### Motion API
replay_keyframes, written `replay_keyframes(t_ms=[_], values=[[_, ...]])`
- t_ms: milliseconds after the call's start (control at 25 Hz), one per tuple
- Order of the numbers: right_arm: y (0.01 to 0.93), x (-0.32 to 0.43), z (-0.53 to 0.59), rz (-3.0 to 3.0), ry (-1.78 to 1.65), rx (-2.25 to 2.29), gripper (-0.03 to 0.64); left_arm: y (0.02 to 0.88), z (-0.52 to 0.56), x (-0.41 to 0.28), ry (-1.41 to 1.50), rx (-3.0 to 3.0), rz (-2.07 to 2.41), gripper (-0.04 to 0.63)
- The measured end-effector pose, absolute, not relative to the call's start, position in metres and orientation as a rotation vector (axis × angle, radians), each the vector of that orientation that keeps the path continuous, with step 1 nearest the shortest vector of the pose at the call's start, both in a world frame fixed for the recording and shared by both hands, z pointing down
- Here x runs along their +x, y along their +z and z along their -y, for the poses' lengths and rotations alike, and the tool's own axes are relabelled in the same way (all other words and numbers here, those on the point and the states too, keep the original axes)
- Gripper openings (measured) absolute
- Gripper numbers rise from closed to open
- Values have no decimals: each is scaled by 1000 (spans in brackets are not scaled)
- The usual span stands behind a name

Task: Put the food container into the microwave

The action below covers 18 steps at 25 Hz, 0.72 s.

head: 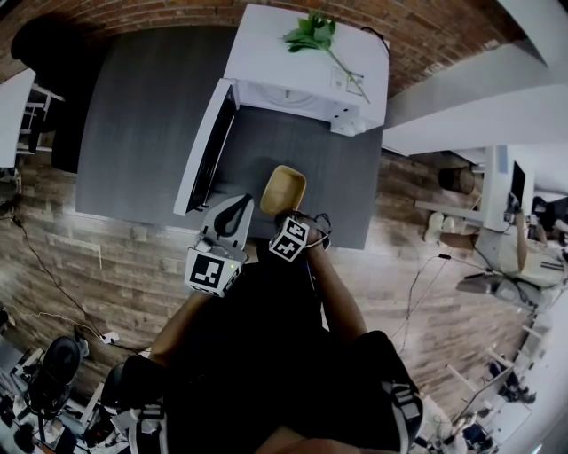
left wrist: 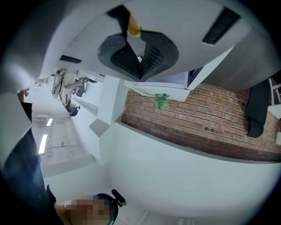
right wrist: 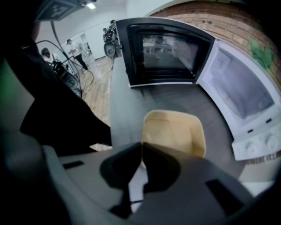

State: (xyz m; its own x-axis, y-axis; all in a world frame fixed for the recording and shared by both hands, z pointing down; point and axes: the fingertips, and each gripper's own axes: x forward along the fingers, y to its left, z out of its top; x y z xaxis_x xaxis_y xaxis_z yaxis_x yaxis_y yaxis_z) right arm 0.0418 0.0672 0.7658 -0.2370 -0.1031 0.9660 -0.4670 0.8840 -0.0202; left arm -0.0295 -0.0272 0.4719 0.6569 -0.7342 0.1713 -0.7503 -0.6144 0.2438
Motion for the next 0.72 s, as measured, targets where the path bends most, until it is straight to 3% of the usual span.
replay_keyframes(t_ms=[720], values=[[727, 90, -35, 1877, 246, 428, 35, 459, 31, 23, 53, 2609, 1277, 35]])
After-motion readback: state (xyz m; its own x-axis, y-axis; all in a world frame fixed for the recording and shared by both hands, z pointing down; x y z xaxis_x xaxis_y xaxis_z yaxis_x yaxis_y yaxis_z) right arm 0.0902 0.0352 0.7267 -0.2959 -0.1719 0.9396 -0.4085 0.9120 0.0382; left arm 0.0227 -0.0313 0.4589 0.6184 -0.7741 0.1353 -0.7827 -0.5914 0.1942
